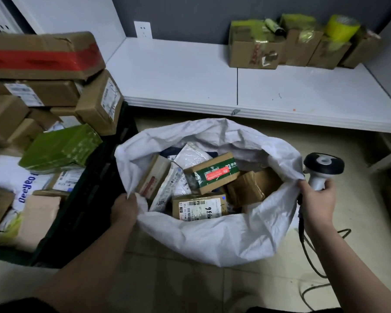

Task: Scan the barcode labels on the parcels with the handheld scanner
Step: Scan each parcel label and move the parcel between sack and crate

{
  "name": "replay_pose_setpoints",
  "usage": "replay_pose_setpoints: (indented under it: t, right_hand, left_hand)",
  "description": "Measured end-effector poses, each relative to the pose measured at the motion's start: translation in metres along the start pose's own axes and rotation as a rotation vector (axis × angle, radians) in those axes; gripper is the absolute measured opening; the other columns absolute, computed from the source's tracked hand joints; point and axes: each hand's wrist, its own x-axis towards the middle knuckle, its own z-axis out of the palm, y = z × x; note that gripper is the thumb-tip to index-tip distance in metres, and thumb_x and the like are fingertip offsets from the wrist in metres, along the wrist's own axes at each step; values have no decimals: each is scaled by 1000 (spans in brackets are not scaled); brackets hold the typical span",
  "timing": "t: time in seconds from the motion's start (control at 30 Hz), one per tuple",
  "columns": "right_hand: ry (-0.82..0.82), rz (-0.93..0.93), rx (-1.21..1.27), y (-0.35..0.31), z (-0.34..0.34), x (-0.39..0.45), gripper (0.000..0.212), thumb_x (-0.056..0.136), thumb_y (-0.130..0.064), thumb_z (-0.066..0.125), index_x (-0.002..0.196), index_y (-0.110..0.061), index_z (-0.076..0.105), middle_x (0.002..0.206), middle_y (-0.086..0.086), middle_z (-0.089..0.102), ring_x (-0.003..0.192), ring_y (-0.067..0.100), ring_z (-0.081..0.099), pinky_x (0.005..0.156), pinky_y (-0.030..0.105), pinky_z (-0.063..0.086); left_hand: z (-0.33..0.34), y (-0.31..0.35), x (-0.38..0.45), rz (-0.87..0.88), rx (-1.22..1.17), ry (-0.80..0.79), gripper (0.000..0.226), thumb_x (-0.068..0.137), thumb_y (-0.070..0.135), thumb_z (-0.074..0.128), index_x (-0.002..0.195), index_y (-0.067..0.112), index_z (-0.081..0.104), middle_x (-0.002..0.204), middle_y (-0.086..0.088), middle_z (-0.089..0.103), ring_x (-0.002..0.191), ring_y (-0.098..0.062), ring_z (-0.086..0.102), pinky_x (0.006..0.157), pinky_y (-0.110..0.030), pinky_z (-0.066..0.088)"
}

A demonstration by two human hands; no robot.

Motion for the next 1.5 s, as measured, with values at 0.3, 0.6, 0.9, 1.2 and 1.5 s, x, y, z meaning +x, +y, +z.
replay_pose_setpoints:
  t: [0.3, 0.6, 0.9, 1.2, 1.5]
  right_hand:
    - [171, -42, 143, -39, -12, 20, 26, 82, -12, 59, 101, -24, 46, 83, -8, 51, 71, 8, 51, 76, 31, 43]
    - [42, -128, -82, -78, -19, 41, 43, 84, -8, 66, 123, 0, 50, 105, 18, 60, 90, 27, 59, 75, 42, 51]
    - [86, -117, -180, -92, -59, -2, 31, 87, -15, 62, 114, -10, 48, 94, 14, 60, 60, 27, 58, 61, 36, 46]
    - [-242, -138, -181, -235, -107, -60, 28, 94, -19, 60, 117, -6, 51, 74, 7, 53, 51, 19, 47, 46, 25, 38]
    - [-706, -210, 85, -331, -90, -187, 12, 97, -26, 55, 90, -16, 55, 64, 3, 48, 41, 13, 49, 40, 18, 41]
  left_hand:
    - [-75, 39, -69, 459, -295, 227, 26, 102, 19, 41, 95, -3, 53, 91, -21, 56, 87, -27, 54, 74, -36, 36]
    - [-77, 45, -65, 11, -302, -253, 29, 100, 19, 44, 122, 0, 50, 114, -27, 57, 83, -37, 59, 61, -44, 60]
    - [-73, 47, -101, -108, -122, -386, 50, 97, 29, 53, 138, 10, 31, 100, -20, 55, 75, -31, 57, 64, -36, 48]
    - [-126, 63, -131, 21, 57, -418, 77, 93, 51, 53, 149, 9, 22, 140, -20, 45, 116, -40, 53, 85, -44, 48]
    - [-203, 71, -151, 216, 75, -362, 56, 98, 42, 46, 142, 11, 32, 118, -11, 51, 89, -27, 58, 71, -36, 48]
